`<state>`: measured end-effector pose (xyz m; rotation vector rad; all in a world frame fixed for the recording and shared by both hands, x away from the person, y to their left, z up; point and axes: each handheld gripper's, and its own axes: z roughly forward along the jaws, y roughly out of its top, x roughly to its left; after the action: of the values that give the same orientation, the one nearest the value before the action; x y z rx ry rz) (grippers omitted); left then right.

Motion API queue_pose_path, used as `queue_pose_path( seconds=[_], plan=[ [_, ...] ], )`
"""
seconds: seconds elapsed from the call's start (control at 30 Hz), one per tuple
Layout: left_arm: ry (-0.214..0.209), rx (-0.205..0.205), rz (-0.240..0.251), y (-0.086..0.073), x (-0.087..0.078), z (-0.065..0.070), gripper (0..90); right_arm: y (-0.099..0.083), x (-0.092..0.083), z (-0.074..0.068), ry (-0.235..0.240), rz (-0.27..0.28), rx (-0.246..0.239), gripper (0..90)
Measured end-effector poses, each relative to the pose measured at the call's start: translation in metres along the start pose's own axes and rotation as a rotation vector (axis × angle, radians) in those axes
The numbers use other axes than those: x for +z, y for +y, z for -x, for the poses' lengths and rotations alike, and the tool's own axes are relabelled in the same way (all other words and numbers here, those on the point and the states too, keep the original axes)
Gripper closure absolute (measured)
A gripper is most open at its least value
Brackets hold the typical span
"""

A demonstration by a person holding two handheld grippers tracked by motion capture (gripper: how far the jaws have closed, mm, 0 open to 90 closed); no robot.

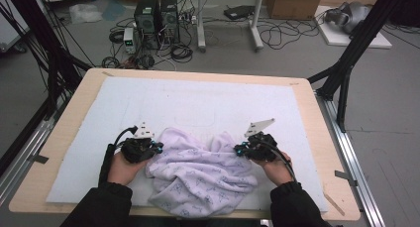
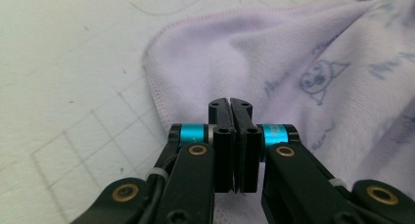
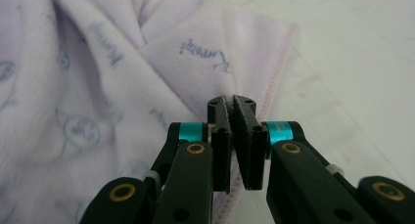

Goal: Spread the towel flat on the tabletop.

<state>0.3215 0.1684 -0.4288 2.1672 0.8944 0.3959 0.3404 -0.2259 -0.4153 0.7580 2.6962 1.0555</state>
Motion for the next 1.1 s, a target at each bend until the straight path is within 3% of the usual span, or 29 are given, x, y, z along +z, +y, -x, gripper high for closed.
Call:
queue_pose_path(
  seconds=[0.13, 0.17, 0.2, 0.27, 0.3, 0.33, 0.4, 0.47, 0.53, 0.57, 0.6, 0.7, 0.77, 0.83, 0.87, 0.9, 0.93, 0.97, 1.0, 1.07, 1.1],
  plan=[
    [-0.025, -0.019, 0.025, -0.006, -0.014, 0.001, 87.7, -0.012, -0.018, -0.004, -0.004, -0.019, -0.001, 85.8],
    [-0.043, -0.023, 0.020, -0.009, -0.016, 0.001, 87.3, -0.022, -0.021, -0.008, 0.071, -0.078, 0.019, 85.5],
    [-0.060, -0.025, 0.020, -0.012, -0.018, 0.002, 86.8, -0.026, -0.022, -0.011, 0.084, -0.099, 0.011, 84.6],
    [-0.057, -0.021, 0.026, -0.014, -0.023, 0.001, 74.0, -0.028, -0.028, -0.014, 0.103, -0.067, -0.020, 78.7],
    [-0.071, -0.030, 0.037, -0.013, -0.025, -0.001, 74.0, -0.028, -0.028, -0.014, 0.103, -0.067, -0.020, 78.7],
    [-0.069, -0.034, 0.048, -0.007, -0.025, -0.005, 69.2, -0.022, -0.036, -0.010, 0.074, 0.004, -0.006, 71.3],
    [-0.059, -0.033, 0.045, -0.003, -0.023, -0.007, 67.2, -0.019, -0.036, -0.007, 0.071, 0.022, -0.003, 66.6],
    [-0.053, -0.035, 0.054, 0.005, -0.016, -0.010, 63.8, -0.011, -0.027, 0.005, 0.044, 0.077, -0.017, 54.8],
    [-0.053, -0.040, 0.032, 0.009, -0.006, -0.013, 63.8, -0.008, -0.017, 0.013, 0.042, 0.091, -0.023, 54.2],
    [-0.054, -0.041, 0.020, 0.009, 0.000, -0.014, 63.8, -0.008, -0.017, 0.013, 0.042, 0.091, -0.023, 54.2],
    [-0.031, -0.041, -0.024, 0.008, 0.009, -0.015, 62.5, -0.008, -0.006, 0.020, 0.031, 0.082, -0.011, 52.3],
    [-0.011, -0.032, -0.063, 0.006, 0.017, -0.013, 56.1, -0.010, 0.008, 0.024, 0.036, 0.043, -0.016, 48.4],
    [0.004, -0.034, -0.059, 0.006, 0.018, -0.012, 56.6, -0.011, 0.012, 0.025, 0.054, 0.038, -0.015, 48.3],
    [0.011, -0.030, -0.060, 0.006, 0.017, -0.012, 61.7, -0.012, 0.018, 0.025, 0.064, 0.009, -0.020, 52.5],
    [0.016, -0.027, -0.058, 0.006, 0.017, -0.012, 74.7, -0.012, 0.019, 0.022, 0.032, 0.006, -0.033, 63.0],
    [0.015, -0.019, -0.059, 0.005, 0.017, -0.012, 80.5, -0.013, 0.019, 0.023, 0.033, 0.011, -0.027, 69.6],
    [-0.001, -0.024, -0.060, 0.005, 0.017, -0.012, 80.5, -0.013, 0.019, 0.023, 0.033, 0.011, -0.027, 69.6],
    [-0.007, -0.023, -0.064, 0.006, 0.017, -0.012, 86.6, -0.013, 0.019, 0.024, 0.054, 0.013, -0.002, 82.3],
    [-0.007, -0.021, -0.065, 0.006, 0.016, -0.011, 87.1, -0.013, 0.019, 0.023, 0.061, 0.011, 0.000, 86.5],
    [-0.008, -0.024, -0.066, 0.006, 0.016, -0.011, 87.9, -0.011, 0.018, 0.022, 0.070, -0.003, -0.014, 87.7],
    [-0.010, -0.025, -0.068, 0.006, 0.015, -0.011, 88.1, -0.011, 0.018, 0.023, 0.075, -0.011, 0.003, 88.0]
  ],
)
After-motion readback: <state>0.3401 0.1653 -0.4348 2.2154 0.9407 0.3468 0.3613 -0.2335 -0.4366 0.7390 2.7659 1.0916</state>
